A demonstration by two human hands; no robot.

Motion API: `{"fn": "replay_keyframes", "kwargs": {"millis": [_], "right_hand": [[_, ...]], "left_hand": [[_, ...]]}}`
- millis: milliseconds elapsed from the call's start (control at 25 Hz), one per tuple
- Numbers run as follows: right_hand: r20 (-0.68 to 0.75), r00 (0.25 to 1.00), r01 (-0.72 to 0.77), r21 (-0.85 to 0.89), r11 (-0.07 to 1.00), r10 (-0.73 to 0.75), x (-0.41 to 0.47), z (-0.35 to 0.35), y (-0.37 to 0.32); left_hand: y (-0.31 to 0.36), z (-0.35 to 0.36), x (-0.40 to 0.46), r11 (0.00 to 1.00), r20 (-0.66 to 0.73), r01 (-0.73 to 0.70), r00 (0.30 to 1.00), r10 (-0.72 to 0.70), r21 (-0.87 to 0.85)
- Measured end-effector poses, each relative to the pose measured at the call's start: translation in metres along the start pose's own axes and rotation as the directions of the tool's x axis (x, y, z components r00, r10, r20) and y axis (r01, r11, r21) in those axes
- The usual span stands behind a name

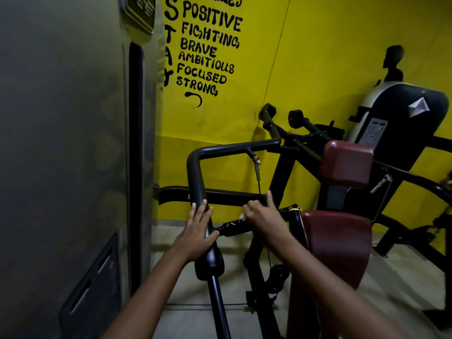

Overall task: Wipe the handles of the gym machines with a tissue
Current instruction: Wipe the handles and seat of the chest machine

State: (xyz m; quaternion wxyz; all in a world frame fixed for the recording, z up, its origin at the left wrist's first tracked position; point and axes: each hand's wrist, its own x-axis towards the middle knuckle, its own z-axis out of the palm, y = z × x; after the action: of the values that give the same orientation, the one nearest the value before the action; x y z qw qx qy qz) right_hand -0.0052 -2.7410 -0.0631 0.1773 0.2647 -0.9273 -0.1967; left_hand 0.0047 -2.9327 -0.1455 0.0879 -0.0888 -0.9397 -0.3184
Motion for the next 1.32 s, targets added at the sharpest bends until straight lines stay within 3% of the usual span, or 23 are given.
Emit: {"fn": "replay_keyframes", "kwargs": {"millis": [80,120,200,320,440,600,680,760,880,960,1120,1320], "right_hand": [[-0.099,0.983,0.148,-0.054,0.988,-0.153,-0.006,0.014,-0.035],[-0.146,0.974,0.158,-0.097,0.983,-0.171,-0.008,0.022,-0.044],[-0.109,0.985,0.12,-0.127,0.985,-0.134,-0.016,0.027,-0.044],[-0.046,0.996,-0.09,-0.202,0.975,0.082,-0.024,0.028,-0.012],[-0.047,0.952,-0.303,-0.297,0.905,0.303,-0.024,0.029,0.011],[0.132,0.89,-0.345,-0.428,0.835,0.436,-0.014,0.011,0.002],[0.121,0.921,-0.309,-0.352,0.884,0.37,-0.005,0.001,-0.003],[0.05,0.965,-0.244,-0.169,0.955,0.256,0.002,-0.001,0.002],[0.1,0.985,0.129,0.142,0.982,-0.144,0.02,-0.008,0.0],[0.122,0.955,0.231,0.276,0.933,-0.272,0.034,-0.004,-0.007],[0.2,0.945,0.15,0.441,0.885,-0.259,0.05,0.013,-0.006],[0.389,0.917,-0.04,0.306,0.951,-0.086,0.05,-0.007,0.049]], "left_hand": [[-0.001,0.001,0.001,1.0,-0.006,-0.004,1.0,0.004,0.013],[-0.002,0.001,0.001,1.0,-0.01,-0.005,1.0,0.005,0.019],[-0.002,0.001,0.001,1.0,-0.015,-0.003,1.0,0.003,0.024],[0.0,0.0,0.0,1.0,-0.01,-0.003,1.0,0.003,0.02],[0.0,0.0,0.0,1.0,-0.001,-0.008,1.0,0.008,0.014],[0.003,-0.001,-0.002,1.0,0.027,-0.003,1.0,0.003,0.008],[0.004,-0.002,-0.004,1.0,0.016,0.002,1.0,-0.002,0.005],[0.003,-0.001,-0.004,1.0,0.01,0.011,1.0,-0.011,0.001],[0.003,-0.002,-0.001,0.999,0.036,0.027,0.999,-0.029,0.043],[0.001,-0.005,0.002,0.996,0.051,0.023,0.998,-0.028,0.091],[0.0,-0.006,0.002,0.996,0.039,0.011,0.999,-0.014,0.083],[0.0,-0.004,0.001,0.998,0.021,0.005,1.0,-0.007,0.061]]}}
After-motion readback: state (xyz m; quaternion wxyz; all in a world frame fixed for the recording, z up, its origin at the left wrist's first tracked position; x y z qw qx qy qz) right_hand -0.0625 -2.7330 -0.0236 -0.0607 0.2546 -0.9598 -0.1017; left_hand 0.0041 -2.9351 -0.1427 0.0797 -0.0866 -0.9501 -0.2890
